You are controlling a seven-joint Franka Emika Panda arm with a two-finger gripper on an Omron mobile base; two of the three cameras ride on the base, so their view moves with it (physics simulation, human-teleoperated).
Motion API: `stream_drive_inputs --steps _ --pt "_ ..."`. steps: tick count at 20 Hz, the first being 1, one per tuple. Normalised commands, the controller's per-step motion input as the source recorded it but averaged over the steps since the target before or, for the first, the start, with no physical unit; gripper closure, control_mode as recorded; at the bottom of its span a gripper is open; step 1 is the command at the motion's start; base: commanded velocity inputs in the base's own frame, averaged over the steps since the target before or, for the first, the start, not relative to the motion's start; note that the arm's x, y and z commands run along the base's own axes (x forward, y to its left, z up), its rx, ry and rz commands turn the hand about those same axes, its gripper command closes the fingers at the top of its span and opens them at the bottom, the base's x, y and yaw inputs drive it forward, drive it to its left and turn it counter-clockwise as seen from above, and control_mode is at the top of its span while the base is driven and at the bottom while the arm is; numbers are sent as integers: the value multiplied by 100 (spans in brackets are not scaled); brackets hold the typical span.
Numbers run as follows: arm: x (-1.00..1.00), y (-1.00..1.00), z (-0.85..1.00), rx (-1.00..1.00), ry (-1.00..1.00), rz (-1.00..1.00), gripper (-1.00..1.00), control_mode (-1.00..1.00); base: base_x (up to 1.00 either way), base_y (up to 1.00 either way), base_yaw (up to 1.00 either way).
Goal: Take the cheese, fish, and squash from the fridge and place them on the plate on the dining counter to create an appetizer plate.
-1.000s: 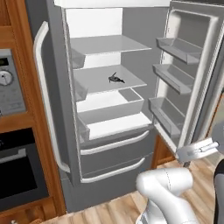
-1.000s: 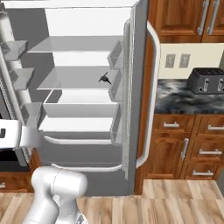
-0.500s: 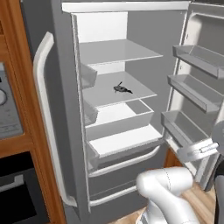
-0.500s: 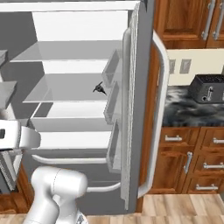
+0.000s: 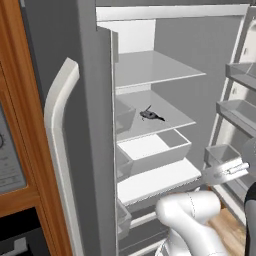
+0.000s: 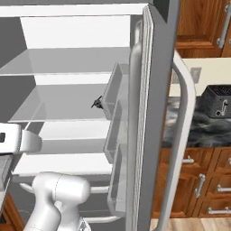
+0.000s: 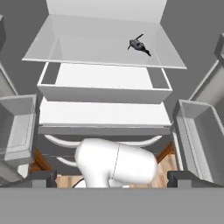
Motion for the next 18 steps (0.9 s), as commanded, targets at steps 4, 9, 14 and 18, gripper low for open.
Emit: stream_drive_inputs --steps 4,9,14,18 --pt "0 0 0 0 0 0 -100 100 47 0 -2" --pt "0 0 0 0 0 0 -100 100 15 0 0" --pt "19 -1 0 0 0 -1 -100 -100 8 0 0" --pt "49 -14 0 0 0 -4 -100 -100 0 0 0"
